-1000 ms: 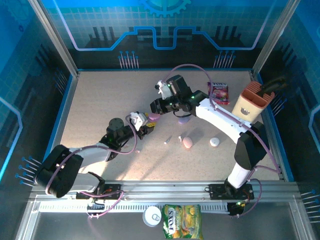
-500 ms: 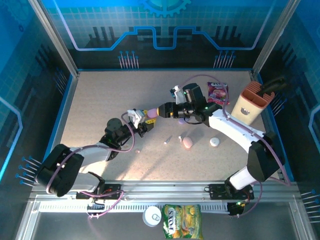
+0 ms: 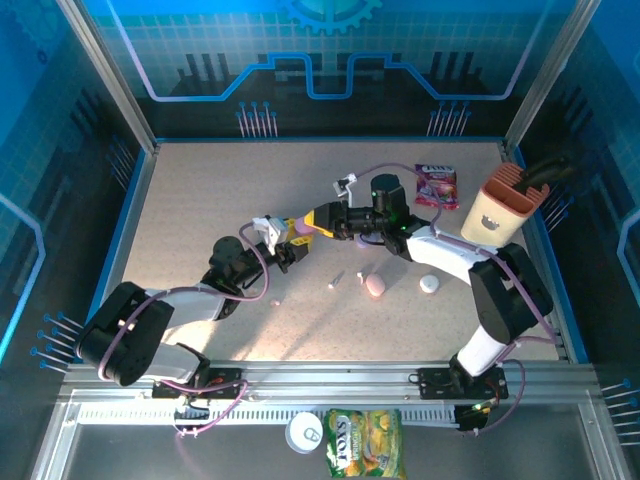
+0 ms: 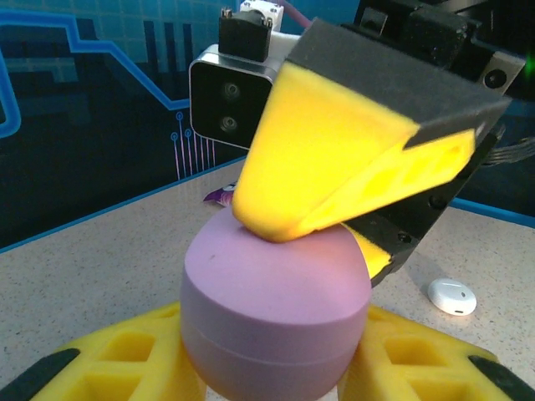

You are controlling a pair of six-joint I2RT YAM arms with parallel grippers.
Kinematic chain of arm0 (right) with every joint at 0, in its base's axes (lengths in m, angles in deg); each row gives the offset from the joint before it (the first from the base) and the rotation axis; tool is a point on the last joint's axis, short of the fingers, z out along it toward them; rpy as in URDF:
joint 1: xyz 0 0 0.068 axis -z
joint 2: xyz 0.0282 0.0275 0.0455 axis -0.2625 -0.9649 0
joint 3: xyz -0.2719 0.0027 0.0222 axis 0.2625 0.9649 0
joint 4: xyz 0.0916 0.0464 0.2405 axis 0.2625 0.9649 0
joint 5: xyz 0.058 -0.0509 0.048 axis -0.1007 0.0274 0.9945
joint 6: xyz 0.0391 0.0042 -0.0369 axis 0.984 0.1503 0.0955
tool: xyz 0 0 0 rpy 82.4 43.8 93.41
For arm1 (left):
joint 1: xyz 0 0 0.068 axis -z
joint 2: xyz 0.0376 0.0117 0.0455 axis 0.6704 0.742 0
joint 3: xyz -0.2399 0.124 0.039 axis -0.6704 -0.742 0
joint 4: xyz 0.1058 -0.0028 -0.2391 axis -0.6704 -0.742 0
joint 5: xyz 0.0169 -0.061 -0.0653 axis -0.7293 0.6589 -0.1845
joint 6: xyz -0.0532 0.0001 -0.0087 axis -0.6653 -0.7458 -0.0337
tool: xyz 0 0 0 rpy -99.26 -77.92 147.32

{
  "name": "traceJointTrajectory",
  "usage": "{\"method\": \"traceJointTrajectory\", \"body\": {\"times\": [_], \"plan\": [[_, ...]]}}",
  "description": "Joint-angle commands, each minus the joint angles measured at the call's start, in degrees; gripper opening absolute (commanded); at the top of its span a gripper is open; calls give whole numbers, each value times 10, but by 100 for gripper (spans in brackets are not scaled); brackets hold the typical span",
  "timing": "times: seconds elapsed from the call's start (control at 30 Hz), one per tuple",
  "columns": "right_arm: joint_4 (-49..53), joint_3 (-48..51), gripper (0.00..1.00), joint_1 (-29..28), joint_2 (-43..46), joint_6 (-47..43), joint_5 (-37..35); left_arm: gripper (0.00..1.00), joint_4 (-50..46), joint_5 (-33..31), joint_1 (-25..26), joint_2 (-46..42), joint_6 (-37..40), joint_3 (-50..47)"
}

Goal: Insert wireless bluetooth earbuds into charging case

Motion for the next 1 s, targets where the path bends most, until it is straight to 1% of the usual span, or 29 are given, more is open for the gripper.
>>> {"method": "traceJointTrajectory", "body": {"times": [0.0,0.07,0.13,0.2,0.23,0.3,0.33,0.37,0.4,0.47,0.53,0.73,0.97], "plan": [[-83,3,33,6,-8,53,29,39,29,14,-5,2,-9,11],[-67,0,29,7,-6,40,27,39,27,10,-6,1,-9,8],[-47,-2,27,7,-4,26,24,40,25,7,-8,1,-7,7],[-12,-4,25,10,2,0,10,46,23,7,-11,1,-5,5],[13,-5,25,11,7,-18,1,52,20,7,-13,0,-4,3],[85,-13,25,14,21,-74,-28,73,16,6,-18,-4,-3,-3],[126,-17,25,15,28,-106,-45,78,12,6,-20,-8,-4,-7],[181,-24,26,16,35,-144,-72,85,6,6,-22,-13,-2,-11],[229,-30,26,15,40,-181,-105,90,-3,6,-23,-18,1,-14],[296,-39,26,15,38,-231,-156,96,-35,5,-25,-30,11,-16],[331,-44,26,15,27,-256,-189,98,-67,2,-25,-42,20,-16],[356,-76,27,4,-31,-287,-219,99,-120,-15,-25,-76,35,-23],[328,-108,27,-5,-122,-274,-201,99,-156,-23,-24,-97,30,-21]]}}
